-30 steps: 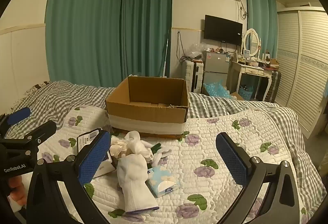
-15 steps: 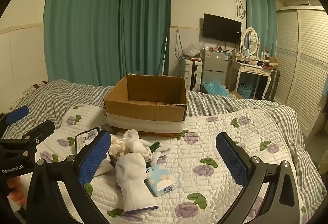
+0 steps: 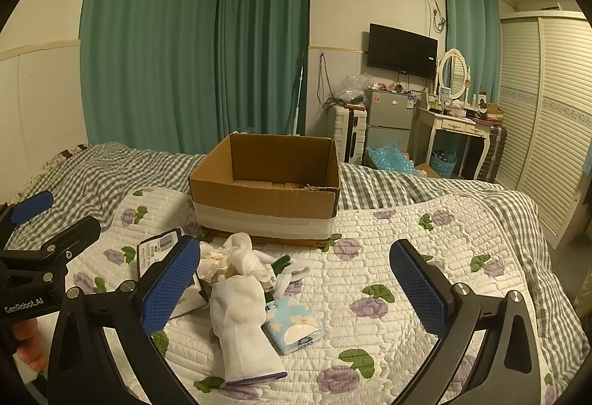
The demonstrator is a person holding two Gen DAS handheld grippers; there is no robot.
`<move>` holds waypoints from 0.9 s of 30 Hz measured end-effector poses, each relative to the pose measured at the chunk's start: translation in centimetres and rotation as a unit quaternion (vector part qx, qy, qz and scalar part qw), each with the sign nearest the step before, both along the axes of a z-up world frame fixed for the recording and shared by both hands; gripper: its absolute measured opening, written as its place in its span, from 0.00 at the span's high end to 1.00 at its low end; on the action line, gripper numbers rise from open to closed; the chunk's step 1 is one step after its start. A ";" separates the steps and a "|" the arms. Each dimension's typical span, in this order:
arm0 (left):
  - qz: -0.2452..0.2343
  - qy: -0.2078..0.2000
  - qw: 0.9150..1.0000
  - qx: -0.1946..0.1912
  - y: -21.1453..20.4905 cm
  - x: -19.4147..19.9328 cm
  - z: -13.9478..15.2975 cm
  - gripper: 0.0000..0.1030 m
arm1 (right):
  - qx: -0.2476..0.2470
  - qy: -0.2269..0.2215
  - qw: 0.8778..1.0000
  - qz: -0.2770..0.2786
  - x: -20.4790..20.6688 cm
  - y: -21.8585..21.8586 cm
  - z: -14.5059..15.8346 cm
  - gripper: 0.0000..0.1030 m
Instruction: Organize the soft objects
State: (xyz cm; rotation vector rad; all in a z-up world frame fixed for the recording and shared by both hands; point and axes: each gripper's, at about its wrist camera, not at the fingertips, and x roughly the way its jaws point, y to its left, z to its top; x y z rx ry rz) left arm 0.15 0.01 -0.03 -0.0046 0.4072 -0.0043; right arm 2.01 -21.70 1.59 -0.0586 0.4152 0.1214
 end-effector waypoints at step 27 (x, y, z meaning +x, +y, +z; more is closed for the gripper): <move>0.002 0.003 1.000 0.001 0.1 0.0 0.0 0.00 | -0.003 0.002 1.000 0.000 -0.2 0.2 0.1 0.00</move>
